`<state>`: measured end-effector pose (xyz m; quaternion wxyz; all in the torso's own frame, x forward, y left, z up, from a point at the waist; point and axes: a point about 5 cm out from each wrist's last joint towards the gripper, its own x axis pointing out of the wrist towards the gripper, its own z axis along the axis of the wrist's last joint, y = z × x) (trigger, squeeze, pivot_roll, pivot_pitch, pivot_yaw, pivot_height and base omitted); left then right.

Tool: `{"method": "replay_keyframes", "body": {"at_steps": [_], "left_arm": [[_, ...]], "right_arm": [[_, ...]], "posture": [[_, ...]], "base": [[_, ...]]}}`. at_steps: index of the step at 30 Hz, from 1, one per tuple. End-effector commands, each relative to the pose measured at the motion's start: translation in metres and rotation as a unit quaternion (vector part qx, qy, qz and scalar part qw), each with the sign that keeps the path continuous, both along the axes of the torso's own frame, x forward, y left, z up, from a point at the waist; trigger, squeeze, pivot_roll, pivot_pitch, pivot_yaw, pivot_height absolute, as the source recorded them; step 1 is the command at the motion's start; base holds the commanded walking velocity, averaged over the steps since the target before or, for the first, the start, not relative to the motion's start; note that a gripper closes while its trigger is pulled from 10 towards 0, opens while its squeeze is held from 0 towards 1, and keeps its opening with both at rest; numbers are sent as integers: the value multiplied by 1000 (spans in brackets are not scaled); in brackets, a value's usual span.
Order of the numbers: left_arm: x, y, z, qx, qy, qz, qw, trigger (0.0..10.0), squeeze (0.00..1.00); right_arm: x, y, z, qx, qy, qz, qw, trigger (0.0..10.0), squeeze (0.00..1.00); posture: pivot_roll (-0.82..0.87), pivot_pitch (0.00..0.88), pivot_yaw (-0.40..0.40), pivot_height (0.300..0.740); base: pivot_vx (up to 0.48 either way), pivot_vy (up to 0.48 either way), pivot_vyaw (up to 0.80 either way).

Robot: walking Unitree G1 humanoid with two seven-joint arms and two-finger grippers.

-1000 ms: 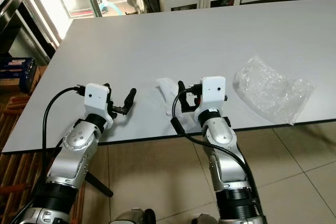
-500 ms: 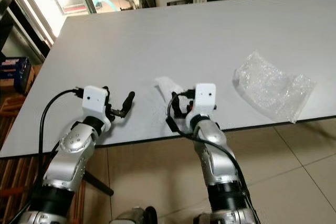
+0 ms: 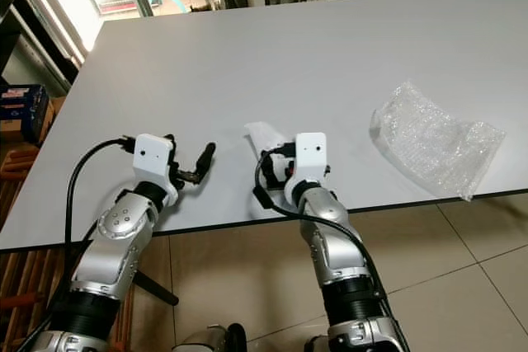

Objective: Picking trash to rubbish bin

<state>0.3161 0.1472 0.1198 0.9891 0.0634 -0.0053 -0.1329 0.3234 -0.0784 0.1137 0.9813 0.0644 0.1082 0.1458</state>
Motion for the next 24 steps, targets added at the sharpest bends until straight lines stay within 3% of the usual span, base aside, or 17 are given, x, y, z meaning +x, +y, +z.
{"method": "replay_keyframes", "body": {"at_steps": [1, 9, 14, 15, 16, 17, 18, 24], "left_arm": [[-2, 2, -4, 2, 10, 4, 1000, 10000, 0], [-1, 1, -4, 2, 11, 5, 1000, 10000, 0], [-1, 0, -5, 2, 13, 3, 1000, 10000, 0], [-1, 0, -4, 2, 13, 2, 1000, 10000, 0], [-1, 0, -4, 2, 13, 2, 1000, 10000, 0], [0, 0, -4, 3, 13, 2, 1000, 10000, 0], [-1, 0, -5, 3, 14, 2, 1000, 10000, 0], [-2, 1, -6, 4, 17, 4, 1000, 10000, 0]], "right_arm": [[-2, 13, 0, -10, 0, 31, 999, 10000, 0], [-3, 16, -6, -17, 12, 39, 999, 10000, 0], [-4, 13, -20, -12, 57, 31, 998, 10000, 0], [-4, 14, -23, -1, 68, 30, 997, 7216, 0], [-4, 14, -23, -1, 68, 30, 997, 7216, 0], [-4, 14, -24, 5, 72, 30, 997, 4275, 0], [-4, 14, -24, 9, 74, 28, 997, 0, 0], [-2, 16, -25, 12, 76, 35, 996, 0, 0]], "posture": [[-1, 117, 83, 740], [1, 117, 83, 740], [4, 117, 86, 740], [7, 117, 86, 740], [7, 117, 86, 740], [9, 117, 85, 740], [9, 117, 85, 740], [16, 116, 83, 740]], "base": [[0, 0, 0], [0, 0, 0], [0, 0, 0], [0, 0, 0], [0, 0, 0], [0, 0, 0], [0, 0, 0], [0, 0, 0]]}}
